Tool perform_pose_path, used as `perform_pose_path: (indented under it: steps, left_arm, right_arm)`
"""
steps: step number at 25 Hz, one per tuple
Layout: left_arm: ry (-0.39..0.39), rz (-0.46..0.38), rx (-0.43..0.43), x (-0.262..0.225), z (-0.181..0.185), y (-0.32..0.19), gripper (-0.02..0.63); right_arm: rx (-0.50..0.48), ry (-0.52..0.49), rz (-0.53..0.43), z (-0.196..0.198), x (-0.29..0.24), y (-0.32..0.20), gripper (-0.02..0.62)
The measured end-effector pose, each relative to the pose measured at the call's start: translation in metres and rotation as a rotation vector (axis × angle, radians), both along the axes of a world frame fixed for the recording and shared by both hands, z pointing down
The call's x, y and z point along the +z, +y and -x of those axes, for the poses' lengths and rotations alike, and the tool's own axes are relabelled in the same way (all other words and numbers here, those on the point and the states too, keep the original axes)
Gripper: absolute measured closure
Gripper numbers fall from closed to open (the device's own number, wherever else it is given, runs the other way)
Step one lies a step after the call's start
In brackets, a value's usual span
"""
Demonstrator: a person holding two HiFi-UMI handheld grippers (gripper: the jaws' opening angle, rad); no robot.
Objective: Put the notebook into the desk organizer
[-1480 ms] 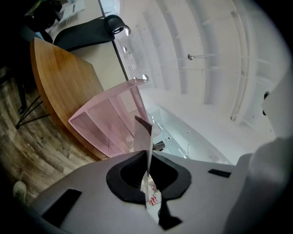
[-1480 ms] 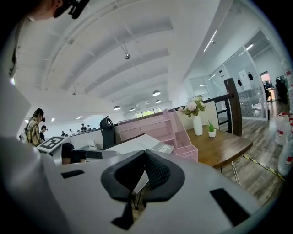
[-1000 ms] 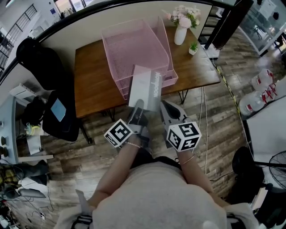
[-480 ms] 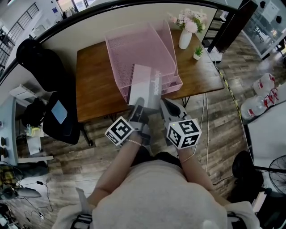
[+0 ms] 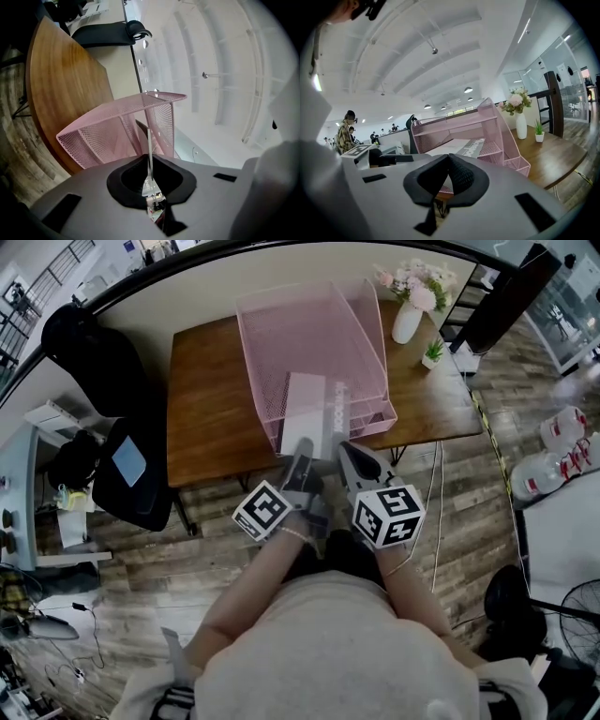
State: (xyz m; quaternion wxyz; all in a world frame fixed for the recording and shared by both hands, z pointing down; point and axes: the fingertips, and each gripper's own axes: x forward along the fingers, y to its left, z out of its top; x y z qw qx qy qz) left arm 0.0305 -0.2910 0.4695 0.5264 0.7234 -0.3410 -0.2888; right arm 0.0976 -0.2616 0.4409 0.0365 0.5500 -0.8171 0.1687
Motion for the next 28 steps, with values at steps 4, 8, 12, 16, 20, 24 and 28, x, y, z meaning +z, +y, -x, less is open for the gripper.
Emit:
perform_pose_path:
  steps: [4, 8, 12, 16, 20, 24, 28]
  left_arm:
    - [-0.029, 0.028, -0.031, 0.009, -0.003, -0.002, 0.564]
    - [-0.074, 0.044, -0.053, 0.013, -0.007, -0.005, 0.546]
    - [-0.091, 0.059, -0.075, 0.015, -0.013, -0.006, 0.546]
    - [-0.101, 0.073, -0.105, 0.017, -0.017, -0.004, 0.546]
    - [-0.077, 0.074, -0.137, 0.014, -0.019, -0.005, 0.564]
    - [-0.069, 0.068, -0.183, 0.011, -0.019, -0.007, 0.597]
    - [-0.01, 0.097, -0.222, 0.014, -0.017, -0.011, 0.594]
  right_arm:
    - [-0.024, -0.001, 0.005, 0.0, 0.002, -0.004, 0.586]
    - [-0.055, 0.0, 0.013, -0.002, 0.003, -0.01, 0.586]
    - [-0.088, 0.008, 0.022, -0.007, 0.003, -0.017, 0.586]
    - [-0.117, 0.01, 0.023, -0.014, -0.001, -0.023, 0.586]
    - [-0.135, 0.004, 0.021, -0.017, -0.005, -0.026, 0.586]
    - [-0.154, 0.0, 0.011, -0.016, -0.009, -0.026, 0.586]
    - [-0.16, 0.004, 0.006, -0.016, -0.009, -0.028, 0.586]
